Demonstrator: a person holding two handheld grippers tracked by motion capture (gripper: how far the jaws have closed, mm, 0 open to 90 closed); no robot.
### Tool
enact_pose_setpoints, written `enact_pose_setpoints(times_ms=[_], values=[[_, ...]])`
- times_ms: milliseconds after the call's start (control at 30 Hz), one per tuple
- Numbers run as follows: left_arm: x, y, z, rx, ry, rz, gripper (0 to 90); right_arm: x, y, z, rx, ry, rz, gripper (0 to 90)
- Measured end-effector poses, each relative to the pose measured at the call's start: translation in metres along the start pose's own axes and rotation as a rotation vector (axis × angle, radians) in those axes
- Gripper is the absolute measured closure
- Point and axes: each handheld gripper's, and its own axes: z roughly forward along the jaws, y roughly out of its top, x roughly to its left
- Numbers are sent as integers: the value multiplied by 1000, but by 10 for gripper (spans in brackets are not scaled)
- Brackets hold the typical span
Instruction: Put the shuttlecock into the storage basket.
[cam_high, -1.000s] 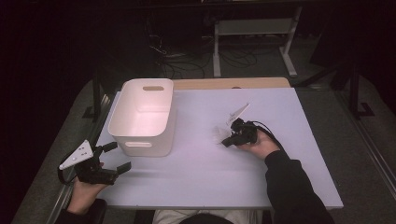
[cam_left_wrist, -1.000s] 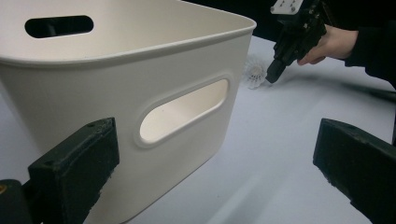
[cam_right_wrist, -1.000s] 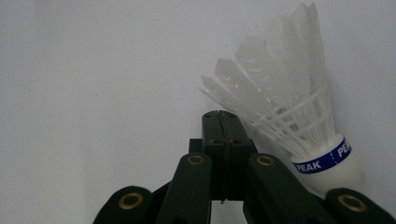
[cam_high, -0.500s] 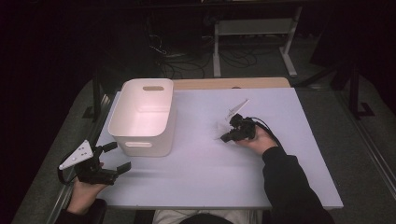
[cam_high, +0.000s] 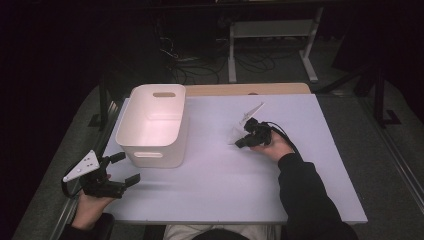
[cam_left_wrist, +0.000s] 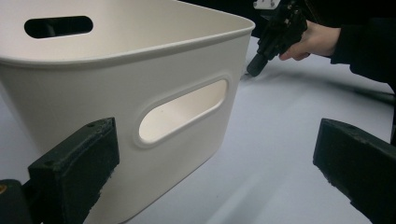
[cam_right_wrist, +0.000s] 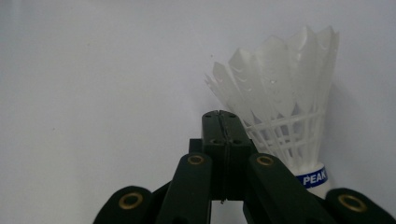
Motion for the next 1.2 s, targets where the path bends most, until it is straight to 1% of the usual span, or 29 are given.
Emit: enact_pose_setpoints(times_ms=[167,500,800,933,1200], values=[[0,0,0,1,0,0,2,-4,1,1,-13,-5,8,890],[0,0,0,1,-1,0,2,-11,7,2,-10,-18,22,890],[0,0,0,4,-2,0,1,-17,6,5,-17,-34,42,890],[0,0,0,4,-3,0,1,-18,4,4,-17,-41,50,890],[0,0,0,5,-4,0,2,-21,3,-1,-35,-44,58,890]])
